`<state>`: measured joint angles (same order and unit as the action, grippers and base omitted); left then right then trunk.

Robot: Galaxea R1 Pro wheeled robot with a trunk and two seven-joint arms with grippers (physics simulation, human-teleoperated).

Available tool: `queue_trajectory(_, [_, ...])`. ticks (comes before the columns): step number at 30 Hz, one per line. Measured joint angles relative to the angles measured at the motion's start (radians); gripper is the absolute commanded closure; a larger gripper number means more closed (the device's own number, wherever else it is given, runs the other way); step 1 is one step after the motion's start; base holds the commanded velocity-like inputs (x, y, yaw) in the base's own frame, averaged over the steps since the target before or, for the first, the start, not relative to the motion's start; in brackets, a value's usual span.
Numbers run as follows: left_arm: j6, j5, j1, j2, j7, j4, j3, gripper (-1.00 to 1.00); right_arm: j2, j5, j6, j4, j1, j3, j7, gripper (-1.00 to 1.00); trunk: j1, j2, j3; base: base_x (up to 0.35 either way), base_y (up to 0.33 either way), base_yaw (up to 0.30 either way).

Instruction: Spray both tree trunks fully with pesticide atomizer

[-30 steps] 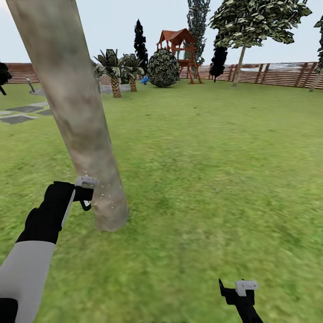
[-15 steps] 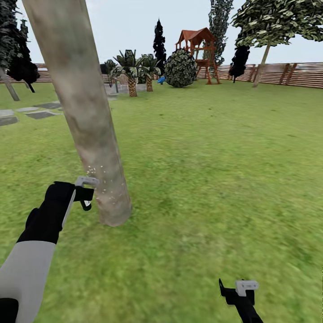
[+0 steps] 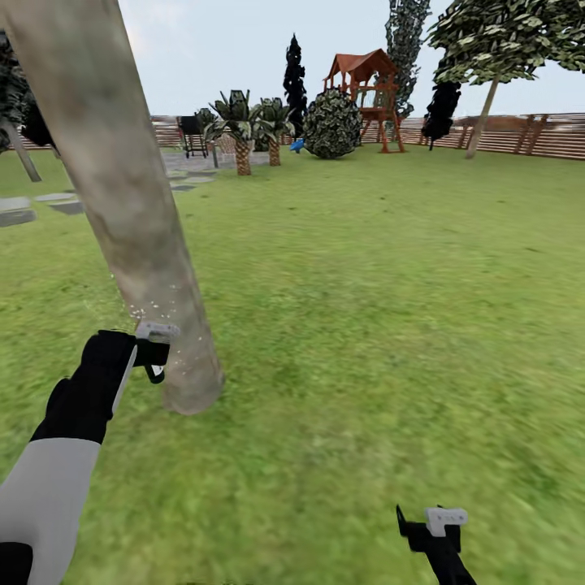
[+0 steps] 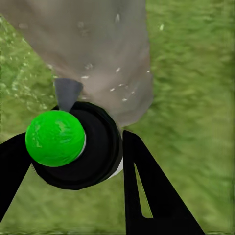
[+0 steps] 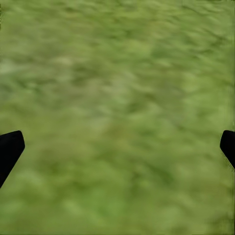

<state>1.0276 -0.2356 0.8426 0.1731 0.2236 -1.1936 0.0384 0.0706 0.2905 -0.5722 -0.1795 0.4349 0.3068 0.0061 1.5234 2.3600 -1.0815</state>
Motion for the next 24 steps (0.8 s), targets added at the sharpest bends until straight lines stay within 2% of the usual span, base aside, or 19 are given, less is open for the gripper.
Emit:
queue_trajectory(9, [-0.001,-0.002,-0.007,-0.001,-0.003,0.0,-0.001,1.0,0.0,0.0,0.0,0.0,0.0,0.0,0.0,-1.0,0.0,0.0,0.0,0.089,-0.273,0.255])
queue_trajectory(24, [-0.001,-0.004,-0.008,0.01,-0.007,0.006,0.007,1.0,0.001,0.0,0.0,0.0,0.0,0.0,0.0,-1.0,0.0,0.0,0.0,0.154,-0.265,0.011])
